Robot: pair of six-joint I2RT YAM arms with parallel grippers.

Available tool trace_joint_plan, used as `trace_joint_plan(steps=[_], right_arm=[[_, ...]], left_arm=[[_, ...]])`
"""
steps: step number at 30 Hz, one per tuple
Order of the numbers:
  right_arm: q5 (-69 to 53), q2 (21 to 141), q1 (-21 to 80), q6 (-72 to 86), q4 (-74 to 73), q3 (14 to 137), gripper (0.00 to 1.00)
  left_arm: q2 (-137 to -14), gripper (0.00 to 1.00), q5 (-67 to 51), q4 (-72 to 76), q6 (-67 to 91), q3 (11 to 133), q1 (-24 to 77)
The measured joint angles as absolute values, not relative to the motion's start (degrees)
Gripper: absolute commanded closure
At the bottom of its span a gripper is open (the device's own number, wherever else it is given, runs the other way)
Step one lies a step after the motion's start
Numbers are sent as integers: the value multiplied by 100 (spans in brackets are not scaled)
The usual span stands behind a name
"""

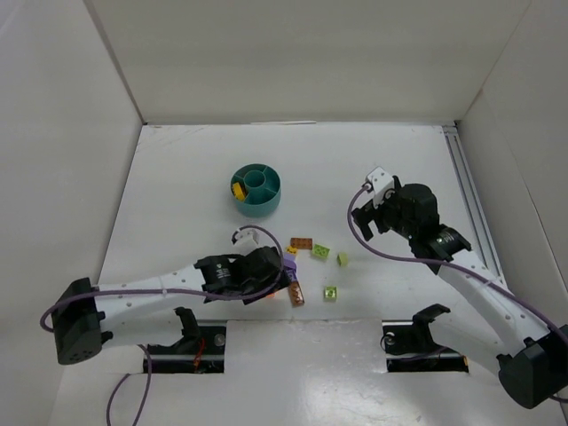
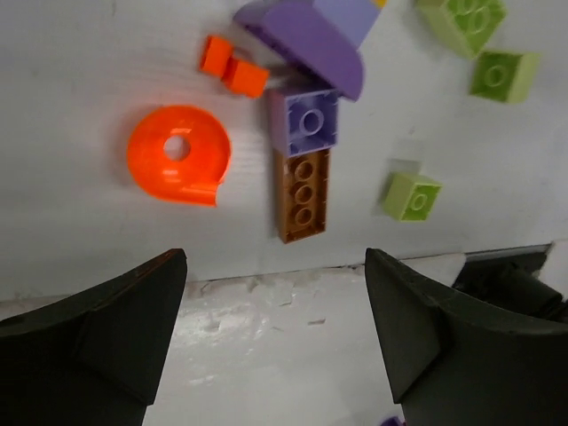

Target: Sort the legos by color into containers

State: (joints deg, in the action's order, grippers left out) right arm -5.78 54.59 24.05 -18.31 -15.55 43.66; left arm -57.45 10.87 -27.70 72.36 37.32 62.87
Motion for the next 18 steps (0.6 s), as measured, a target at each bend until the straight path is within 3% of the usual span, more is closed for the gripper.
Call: trace_joint_plan(steps=[8,13,18], right_arm=[[-440,5022,2521,-1800,-1492,4112,0],[-427,4960,2521,-1824,-1444,4106,0],[-432,5024,2521,-1841,-1422,4069,0]], left_arm=[[-6615,40,1251,-3476,9183,3726,7098],[-5889,47,1535,-3496,9946,3240,7105],[-5011,47,1861,-3503,10353,2759,7105]])
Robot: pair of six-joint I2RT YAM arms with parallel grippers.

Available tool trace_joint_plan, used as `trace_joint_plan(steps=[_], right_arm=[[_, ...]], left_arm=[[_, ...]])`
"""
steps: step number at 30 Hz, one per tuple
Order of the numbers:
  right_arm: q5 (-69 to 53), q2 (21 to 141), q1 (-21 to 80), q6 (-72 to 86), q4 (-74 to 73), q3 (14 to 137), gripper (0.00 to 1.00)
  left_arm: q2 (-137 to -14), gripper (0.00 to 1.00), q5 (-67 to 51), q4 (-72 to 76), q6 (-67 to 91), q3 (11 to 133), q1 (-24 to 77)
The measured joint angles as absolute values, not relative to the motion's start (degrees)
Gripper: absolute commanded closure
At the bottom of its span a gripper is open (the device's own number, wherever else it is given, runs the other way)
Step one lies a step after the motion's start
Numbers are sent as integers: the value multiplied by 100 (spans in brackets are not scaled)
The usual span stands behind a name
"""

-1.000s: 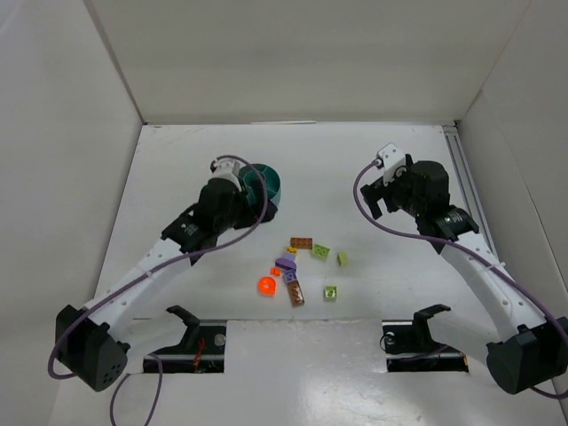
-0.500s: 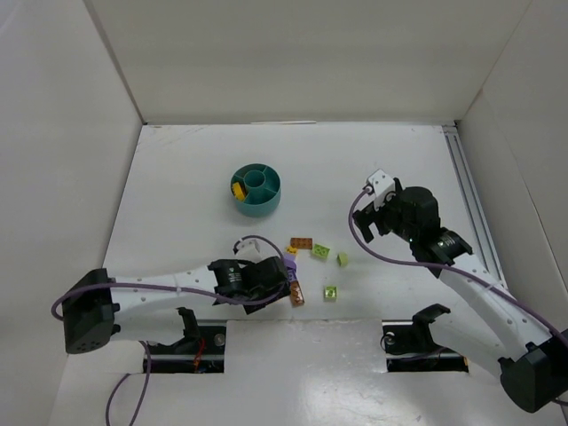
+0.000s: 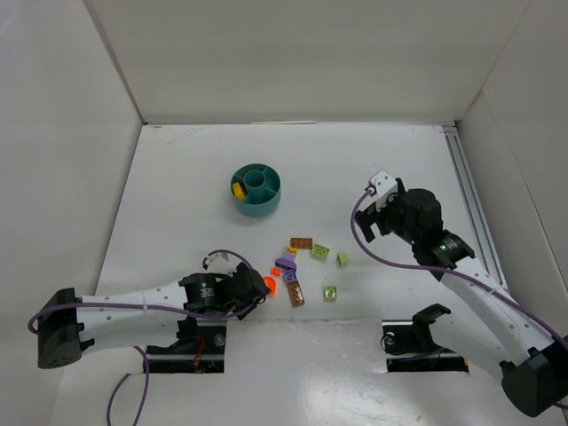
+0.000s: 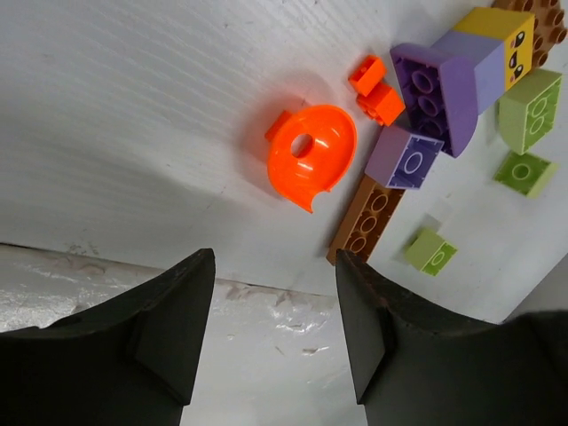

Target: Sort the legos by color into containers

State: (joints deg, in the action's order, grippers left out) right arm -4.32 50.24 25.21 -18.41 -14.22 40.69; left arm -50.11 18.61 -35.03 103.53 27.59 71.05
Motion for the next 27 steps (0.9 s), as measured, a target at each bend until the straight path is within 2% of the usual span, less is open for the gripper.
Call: trace_joint_plan(steps=[3,7,24,27], right_arm=[[-434,5096,2521,-1850,-1400,4053,0],[-432,5162,2521,-1857,-1385,4038,0],[-305,5116,2521,-1868,-1374,4038,0],[-261,5113,2521,-1868,-1374,4038,0]], left_arm=[[-4954,51,2021,-3481,10407,2694,7105],[-5284,61,2233,-3393,10536,2694,7105],[-5859,63,2923,-2484,10669,2309,6888],[-6003,68,2965,-2279,10621,2309,6888]])
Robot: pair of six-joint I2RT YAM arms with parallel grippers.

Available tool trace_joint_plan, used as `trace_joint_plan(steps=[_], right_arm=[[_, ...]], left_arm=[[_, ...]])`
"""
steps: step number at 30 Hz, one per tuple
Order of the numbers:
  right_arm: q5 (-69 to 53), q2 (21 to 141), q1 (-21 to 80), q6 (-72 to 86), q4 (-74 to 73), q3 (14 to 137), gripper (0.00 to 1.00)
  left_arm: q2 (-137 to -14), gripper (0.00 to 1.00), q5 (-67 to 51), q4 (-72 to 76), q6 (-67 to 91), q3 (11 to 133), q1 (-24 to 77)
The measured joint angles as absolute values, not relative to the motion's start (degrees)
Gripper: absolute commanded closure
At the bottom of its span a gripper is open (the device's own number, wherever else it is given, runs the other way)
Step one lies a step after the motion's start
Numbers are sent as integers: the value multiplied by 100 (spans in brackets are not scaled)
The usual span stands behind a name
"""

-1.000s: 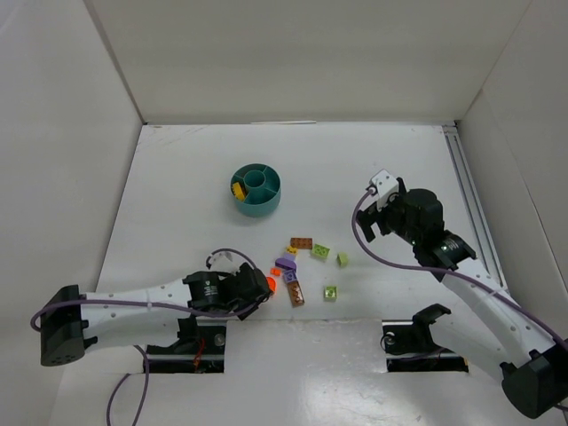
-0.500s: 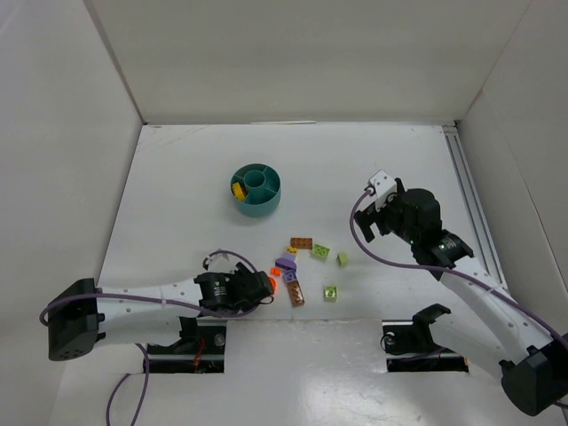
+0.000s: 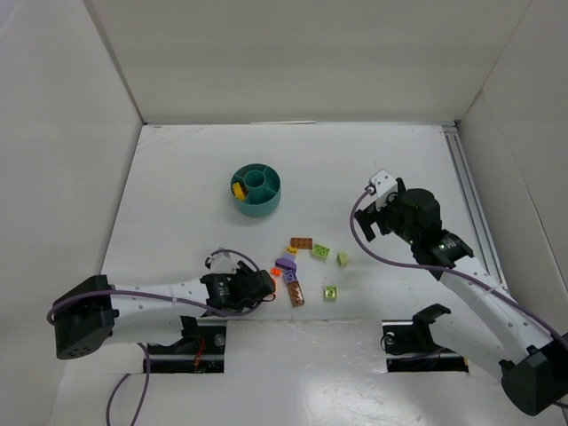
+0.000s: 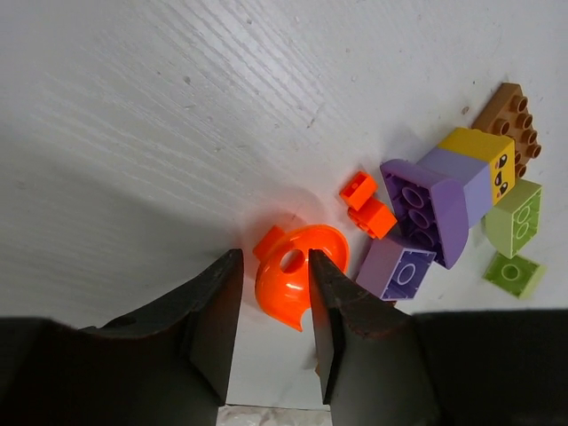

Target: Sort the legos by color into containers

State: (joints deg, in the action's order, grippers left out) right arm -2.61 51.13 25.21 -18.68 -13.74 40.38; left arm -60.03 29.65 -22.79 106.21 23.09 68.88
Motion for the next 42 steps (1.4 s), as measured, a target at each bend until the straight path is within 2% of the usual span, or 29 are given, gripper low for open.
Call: trace_joint_plan(steps=[5,10,18,25,28,31,33,37,42], right_arm=[[-189,5111,2521,-1868,-1374,4038,0],[-150,5078,2521,-1868,-1385,4038,0],[-64,4989,2521,-1868,-1415,4038,0],[12,4919,2521,-1883,-1433,4038,0],[23,4910,2521,-1918,-1435,4038,0],[21,4960,2521,-1977,-1431,4047,0],[19,5092,2521,-2021,-1433,4080,0],[38,5481,2521,-2115,-1468,4283,0],[158,6045,2521,-2191,-1577,4906,0]], left_arm=[[-6370,82,3030,-1927,10374,2375,6866],[-6799,100,3039,-2158,10283,2783,6845],[-6582,100,3247,-3308,10051,3470,6840],[-6464,100,4536,-4123,8958,4943,6576],[-6678,100,5140,-3835,7708,5758,5843],[-6764,100,5273,-2639,5730,6042,4814],[-6768,100,4783,-1444,4071,6034,3931],[-6751,100,3741,272,1994,5813,2823],[-7253,100,2716,1612,-132,5872,2397]])
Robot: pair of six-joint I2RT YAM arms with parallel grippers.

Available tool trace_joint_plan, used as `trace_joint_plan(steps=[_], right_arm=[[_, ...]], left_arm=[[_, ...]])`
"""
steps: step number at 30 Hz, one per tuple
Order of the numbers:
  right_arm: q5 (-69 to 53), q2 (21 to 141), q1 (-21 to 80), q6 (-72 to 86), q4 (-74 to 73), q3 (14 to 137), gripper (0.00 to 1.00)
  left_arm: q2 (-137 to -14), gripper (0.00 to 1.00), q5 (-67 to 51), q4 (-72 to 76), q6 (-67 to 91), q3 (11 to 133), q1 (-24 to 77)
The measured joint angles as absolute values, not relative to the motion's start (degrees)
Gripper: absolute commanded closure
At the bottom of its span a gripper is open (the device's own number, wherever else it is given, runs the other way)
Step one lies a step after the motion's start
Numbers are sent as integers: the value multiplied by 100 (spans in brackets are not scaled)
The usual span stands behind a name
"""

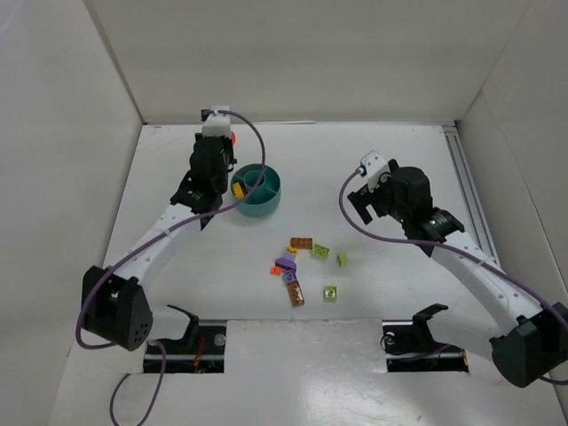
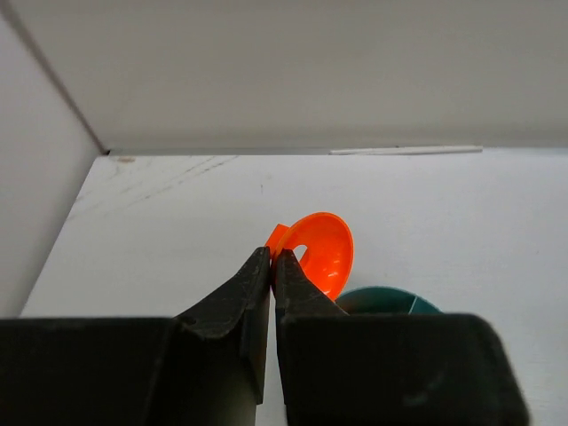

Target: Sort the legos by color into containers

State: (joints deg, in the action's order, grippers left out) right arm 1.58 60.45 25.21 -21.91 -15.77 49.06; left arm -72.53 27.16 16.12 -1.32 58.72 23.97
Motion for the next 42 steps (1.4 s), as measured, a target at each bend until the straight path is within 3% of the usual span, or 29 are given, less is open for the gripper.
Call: trace_joint_plan(steps=[6,19,42], right_arm=[[318,6735,2521,-2408,-1763,5736,0],[408,7175,2458,-2528,-1973,5964,0],[696,7035,2329,-2504,-2119,5961,0]], left_arm=[[-8361,100,1450,2073,-1273,6114,2051],[-9260,100,528,2462,-1931,6276,1942],[-9747,100,303,2508,-2150,6097,1940]])
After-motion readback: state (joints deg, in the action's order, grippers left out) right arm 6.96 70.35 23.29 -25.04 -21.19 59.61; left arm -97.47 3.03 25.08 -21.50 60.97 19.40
